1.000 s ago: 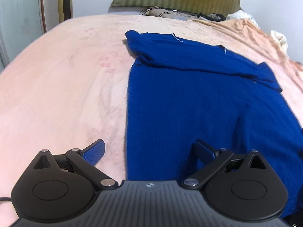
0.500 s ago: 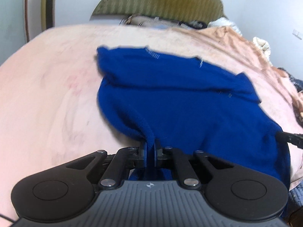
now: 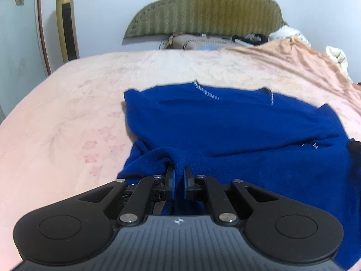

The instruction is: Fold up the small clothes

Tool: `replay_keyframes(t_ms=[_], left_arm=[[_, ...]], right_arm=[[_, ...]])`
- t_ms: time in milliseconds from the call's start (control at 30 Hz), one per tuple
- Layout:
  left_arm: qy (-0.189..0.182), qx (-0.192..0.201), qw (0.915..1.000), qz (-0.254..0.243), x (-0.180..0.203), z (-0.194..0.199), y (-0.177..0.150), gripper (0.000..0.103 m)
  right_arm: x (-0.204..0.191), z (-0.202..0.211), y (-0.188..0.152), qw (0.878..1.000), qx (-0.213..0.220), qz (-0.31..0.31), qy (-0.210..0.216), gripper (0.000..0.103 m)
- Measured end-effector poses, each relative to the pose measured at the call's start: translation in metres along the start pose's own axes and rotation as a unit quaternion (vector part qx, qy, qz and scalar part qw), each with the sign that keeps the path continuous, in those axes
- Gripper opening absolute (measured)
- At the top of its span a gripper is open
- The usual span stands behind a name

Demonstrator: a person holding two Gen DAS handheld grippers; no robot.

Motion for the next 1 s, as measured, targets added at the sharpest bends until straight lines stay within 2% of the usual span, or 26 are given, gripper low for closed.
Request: replay_keyframes(t_ms=[33, 100, 167, 233, 300, 333, 400, 467, 533, 600, 700, 867, 1000], left_arm=[[0.002, -0.004, 1.0000, 0.001, -0.001, -0.002, -0.002, 0.009], [0.005, -0.011, 0.9999, 0.008, -0.003, 0.000, -0.006, 0.010], [0.010, -0.012, 0.9999, 0.004, -0.003, 0.006, -0.010, 0.014], [0.026, -0.010, 0.9996, 0.001, -0.001, 0.014, -0.013, 0.028], [0.044, -0.001, 0.9990, 0.001, 0.004, 0.019, -0.016, 0.070], [0.054, 0.004, 0.9985, -0.001, 0.008, 0.022, -0.018, 0.076], [0.072, 0.011, 0.9972, -0.016, 0.017, 0.025, -0.022, 0.078], [0.086, 0.002, 0.9958, -0.032, 0.026, 0.024, -0.026, 0.078], [0.096, -0.006, 0.9947, -0.035, 0.028, 0.023, -0.031, 0.078], [0.100, -0.014, 0.9945, -0.028, 0.027, 0.023, -0.035, 0.078], [0.101, -0.019, 0.9945, -0.023, 0.025, 0.024, -0.038, 0.078], [0.105, -0.018, 0.9940, -0.023, 0.027, 0.028, -0.040, 0.078], [0.108, -0.021, 0.9935, -0.028, 0.030, 0.032, -0.042, 0.078]], right_arm=[[0.000, -0.006, -0.002, 1.000, -0.007, -0.002, -0.005, 0.022], [-0.001, -0.009, -0.006, 1.000, -0.013, -0.003, -0.016, 0.025], [0.000, -0.003, -0.010, 1.000, -0.010, -0.004, -0.020, 0.033], [0.001, 0.009, -0.014, 1.000, -0.005, -0.003, -0.029, 0.035], [-0.002, 0.023, -0.018, 0.999, 0.005, 0.001, -0.031, 0.039], [-0.007, 0.031, -0.020, 1.000, 0.008, 0.004, -0.022, 0.042], [-0.021, 0.040, -0.027, 1.000, 0.006, 0.024, 0.009, 0.043], [-0.040, 0.044, -0.038, 0.998, -0.005, 0.058, 0.036, 0.046], [-0.054, 0.041, -0.050, 0.994, -0.024, 0.092, 0.046, 0.056], [-0.060, 0.034, -0.061, 0.990, -0.040, 0.130, 0.022, 0.061], [-0.061, 0.035, -0.067, 0.986, -0.029, 0.162, -0.028, 0.065], [-0.056, 0.045, -0.066, 0.990, -0.022, 0.139, -0.006, 0.072], [-0.052, 0.042, -0.074, 0.991, -0.034, 0.131, -0.016, 0.073]])
Point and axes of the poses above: each gripper's, at about its wrist camera, not at the fingertips, and z roughly against the way its jaws point, x to its right, y to its top, the point moved 4 cm from there along -z, roughly the way its jaws point, and after that the axes turned 7 degrees about -y, right-handed, at the moved point
